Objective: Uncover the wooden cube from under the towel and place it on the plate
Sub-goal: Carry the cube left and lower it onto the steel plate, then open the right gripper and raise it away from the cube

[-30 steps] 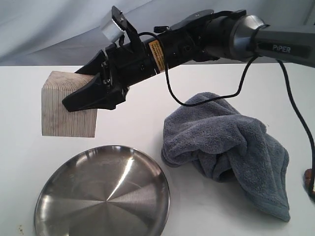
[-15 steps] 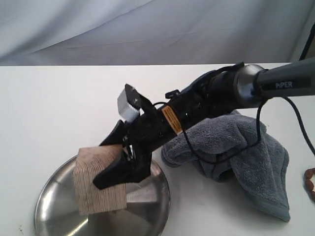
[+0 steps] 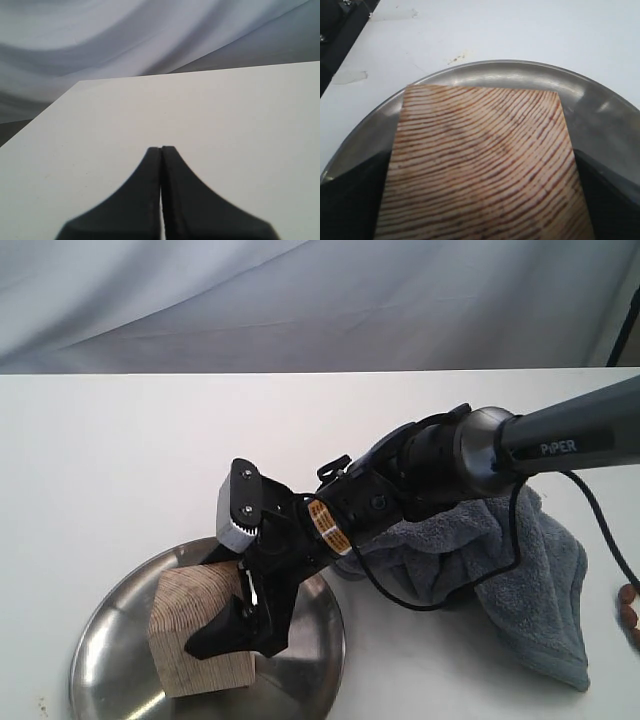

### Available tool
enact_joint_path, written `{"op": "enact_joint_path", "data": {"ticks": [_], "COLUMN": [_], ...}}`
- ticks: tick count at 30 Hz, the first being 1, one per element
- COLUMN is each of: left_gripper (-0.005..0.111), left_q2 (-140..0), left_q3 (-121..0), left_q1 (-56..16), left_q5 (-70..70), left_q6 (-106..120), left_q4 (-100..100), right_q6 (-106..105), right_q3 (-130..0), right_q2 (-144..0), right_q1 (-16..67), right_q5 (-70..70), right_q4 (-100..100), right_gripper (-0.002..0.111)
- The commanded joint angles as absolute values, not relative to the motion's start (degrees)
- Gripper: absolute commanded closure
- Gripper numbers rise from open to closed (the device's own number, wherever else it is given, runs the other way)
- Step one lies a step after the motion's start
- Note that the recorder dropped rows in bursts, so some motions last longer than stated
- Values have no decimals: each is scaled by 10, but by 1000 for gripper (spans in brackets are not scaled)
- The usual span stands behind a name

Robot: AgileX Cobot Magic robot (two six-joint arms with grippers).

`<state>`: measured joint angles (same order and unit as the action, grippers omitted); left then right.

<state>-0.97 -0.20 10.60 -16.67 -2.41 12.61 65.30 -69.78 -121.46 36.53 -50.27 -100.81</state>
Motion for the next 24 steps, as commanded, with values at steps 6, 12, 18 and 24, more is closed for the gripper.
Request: {"op": "enact_joint_path", "data": {"ticks": [6, 12, 18, 24], "left_gripper": [105, 105, 105, 105], "left_q2": [-7, -7, -7, -7], "left_q3": [0, 0, 0, 0], "left_q1": [108, 108, 108, 108], "left_q5": [-163, -163, -163, -163], "left_q6": [-27, -27, -27, -27], "left_q4": [121, 121, 121, 121], "right_q6": [648, 656, 657, 657], "right_q3": [-698, -698, -698, -698], "right_q2": [-1209, -1203, -1144, -1035], "right_q1": [366, 366, 366, 365], "right_q5": [-492, -492, -522, -493], "right_q4": [-999, -999, -999, -999], "right_gripper": [59, 3, 3, 4]}}
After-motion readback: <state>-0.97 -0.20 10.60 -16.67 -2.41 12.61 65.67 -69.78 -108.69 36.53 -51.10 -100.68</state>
